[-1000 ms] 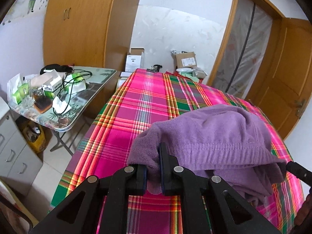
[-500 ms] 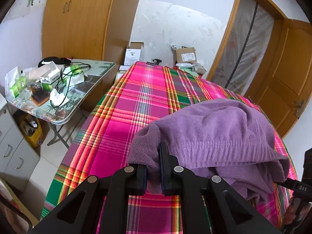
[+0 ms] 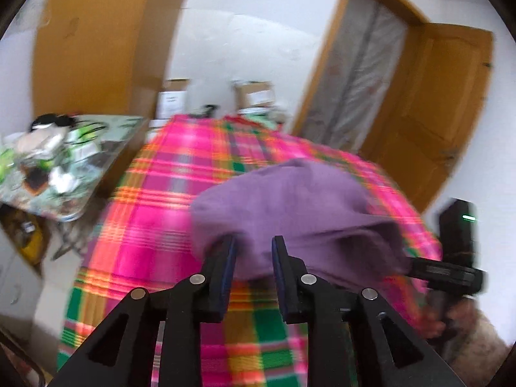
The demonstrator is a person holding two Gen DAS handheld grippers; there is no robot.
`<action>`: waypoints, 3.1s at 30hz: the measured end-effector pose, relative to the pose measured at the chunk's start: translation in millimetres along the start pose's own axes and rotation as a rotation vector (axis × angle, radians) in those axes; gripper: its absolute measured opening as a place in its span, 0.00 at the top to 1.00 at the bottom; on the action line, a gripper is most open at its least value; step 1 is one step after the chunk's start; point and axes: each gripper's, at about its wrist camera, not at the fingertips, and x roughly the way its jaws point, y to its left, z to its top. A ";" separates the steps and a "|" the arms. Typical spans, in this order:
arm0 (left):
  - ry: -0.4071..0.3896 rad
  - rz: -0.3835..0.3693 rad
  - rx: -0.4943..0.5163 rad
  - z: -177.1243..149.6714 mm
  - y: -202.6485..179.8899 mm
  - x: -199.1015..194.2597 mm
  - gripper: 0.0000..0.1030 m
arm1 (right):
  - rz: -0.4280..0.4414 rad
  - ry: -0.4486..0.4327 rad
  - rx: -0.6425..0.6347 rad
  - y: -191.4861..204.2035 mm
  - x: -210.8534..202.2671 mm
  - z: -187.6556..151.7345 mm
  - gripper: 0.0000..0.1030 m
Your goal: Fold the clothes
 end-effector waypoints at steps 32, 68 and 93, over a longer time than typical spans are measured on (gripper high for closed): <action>0.176 -0.209 -0.110 4.3 -43.0 65.0 0.84 | 0.142 0.044 -0.042 17.3 -3.4 -4.0 0.65; -0.021 -0.075 -0.161 27.5 16.8 24.8 0.88 | -0.092 -0.078 -0.059 -13.2 -33.0 13.3 0.90; 0.009 0.052 -0.115 15.0 6.5 40.1 0.88 | -0.534 -0.204 -0.337 24.5 -93.9 21.1 0.90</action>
